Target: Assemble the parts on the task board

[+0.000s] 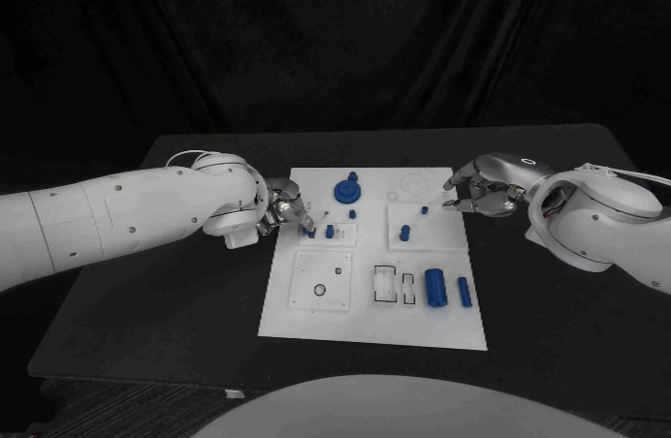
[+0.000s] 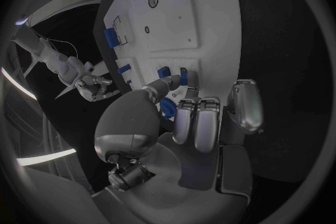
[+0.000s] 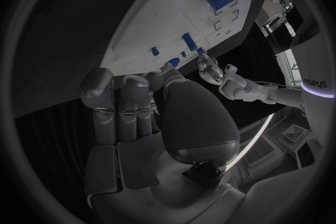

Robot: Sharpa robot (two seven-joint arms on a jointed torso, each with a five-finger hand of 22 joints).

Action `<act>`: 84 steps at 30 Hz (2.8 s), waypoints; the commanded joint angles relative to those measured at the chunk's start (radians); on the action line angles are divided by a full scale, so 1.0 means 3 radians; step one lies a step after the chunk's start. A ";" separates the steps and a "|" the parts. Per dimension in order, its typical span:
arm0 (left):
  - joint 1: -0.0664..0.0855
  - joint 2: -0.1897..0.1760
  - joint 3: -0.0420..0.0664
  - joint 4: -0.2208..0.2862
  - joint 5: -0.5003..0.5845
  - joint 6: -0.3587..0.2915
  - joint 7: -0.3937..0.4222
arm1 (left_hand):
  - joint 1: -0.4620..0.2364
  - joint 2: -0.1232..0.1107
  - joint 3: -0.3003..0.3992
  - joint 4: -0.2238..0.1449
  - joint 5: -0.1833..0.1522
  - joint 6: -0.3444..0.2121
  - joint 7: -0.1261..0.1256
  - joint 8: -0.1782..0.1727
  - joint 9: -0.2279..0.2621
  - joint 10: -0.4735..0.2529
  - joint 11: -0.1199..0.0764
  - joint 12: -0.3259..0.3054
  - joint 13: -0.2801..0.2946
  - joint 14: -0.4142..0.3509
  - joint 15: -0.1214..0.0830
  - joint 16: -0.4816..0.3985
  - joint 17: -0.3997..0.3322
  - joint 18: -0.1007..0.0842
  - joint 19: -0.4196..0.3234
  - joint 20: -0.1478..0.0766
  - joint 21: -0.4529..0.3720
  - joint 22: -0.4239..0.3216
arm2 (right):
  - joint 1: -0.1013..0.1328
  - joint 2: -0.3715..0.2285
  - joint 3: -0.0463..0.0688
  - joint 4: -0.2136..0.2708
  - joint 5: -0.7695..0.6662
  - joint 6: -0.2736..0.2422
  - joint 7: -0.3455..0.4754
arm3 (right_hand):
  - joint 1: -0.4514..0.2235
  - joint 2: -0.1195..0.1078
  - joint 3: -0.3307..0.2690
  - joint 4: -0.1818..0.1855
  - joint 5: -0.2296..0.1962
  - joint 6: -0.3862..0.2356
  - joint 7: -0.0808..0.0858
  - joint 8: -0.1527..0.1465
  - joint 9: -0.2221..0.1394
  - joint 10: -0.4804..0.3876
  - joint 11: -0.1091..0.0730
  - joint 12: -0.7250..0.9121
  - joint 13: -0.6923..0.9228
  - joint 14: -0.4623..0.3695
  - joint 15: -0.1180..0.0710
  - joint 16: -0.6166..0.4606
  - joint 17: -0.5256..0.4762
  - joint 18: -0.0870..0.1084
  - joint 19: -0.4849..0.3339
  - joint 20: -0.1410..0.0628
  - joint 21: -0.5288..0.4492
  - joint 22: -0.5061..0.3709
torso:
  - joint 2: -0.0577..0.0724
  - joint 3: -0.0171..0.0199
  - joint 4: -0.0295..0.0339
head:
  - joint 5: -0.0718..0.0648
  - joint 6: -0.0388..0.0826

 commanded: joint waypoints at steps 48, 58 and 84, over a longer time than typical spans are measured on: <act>-0.0034 -0.0022 -0.0014 0.0005 0.0004 0.0063 0.0045 | -0.0176 -0.0022 0.0515 -0.0297 0.0180 0.0030 -0.0026 0.0163 0.0182 0.0342 -0.0037 0.0009 0.0874 0.0352 -0.0042 0.0009 0.0878 0.0051 0.0012 -0.0015 -0.0016 0.0500 | -0.0017 -0.0002 0.0002 -0.0008 0.0032 0.0038 -0.0018 | 0.0022 0.0045 -0.0011 -0.0012 0.0021 0.0029 0.0005 0.0012 -0.0010 -0.0008 0.0014 -0.0046 -0.0025 0.0017 0.0031 -0.0023 -0.0022 0.0014 -0.0022 -0.0003 -0.0039 0.0405 | -0.0001 0.0000 0.0000 | -0.0012 -0.0001; -0.0034 -0.0032 -0.0014 0.0011 0.0004 0.0051 0.0057 | -0.0190 -0.0023 0.0552 -0.0316 0.0196 0.0030 -0.0024 0.0176 0.0197 0.0342 -0.0036 0.0009 0.0874 0.0352 -0.0043 0.0009 0.0878 0.0050 0.0015 -0.0016 -0.0016 0.0505 | -0.0024 -0.0004 0.0002 -0.0010 0.0033 0.0038 -0.0020 | 0.0033 0.0050 -0.0008 -0.0018 0.0021 0.0029 0.0006 0.0012 -0.0013 -0.0009 0.0014 -0.0053 -0.0032 0.0015 0.0032 -0.0030 -0.0030 0.0015 -0.0024 -0.0003 -0.0047 0.0403 | -0.0008 -0.0005 -0.0002 | -0.0009 -0.0001; -0.0033 -0.0042 -0.0014 0.0011 0.0004 0.0077 0.0052 | -0.0218 -0.0026 0.0623 -0.0356 0.0169 0.0036 -0.0021 0.0200 0.0226 0.0342 -0.0035 0.0009 0.0874 0.0352 -0.0044 0.0009 0.0878 0.0052 0.0012 -0.0018 -0.0025 0.0512 | -0.0035 0.0000 0.0002 -0.0017 0.0033 0.0056 -0.0033 | 0.0062 0.0062 -0.0008 -0.0030 0.0014 0.0033 0.0012 0.0010 -0.0027 -0.0039 0.0021 -0.0165 -0.0131 -0.0024 0.0038 -0.0171 -0.0185 0.0038 -0.0064 0.0002 -0.0209 0.0367 | -0.0001 -0.0003 0.0000 | 0.0000 -0.0001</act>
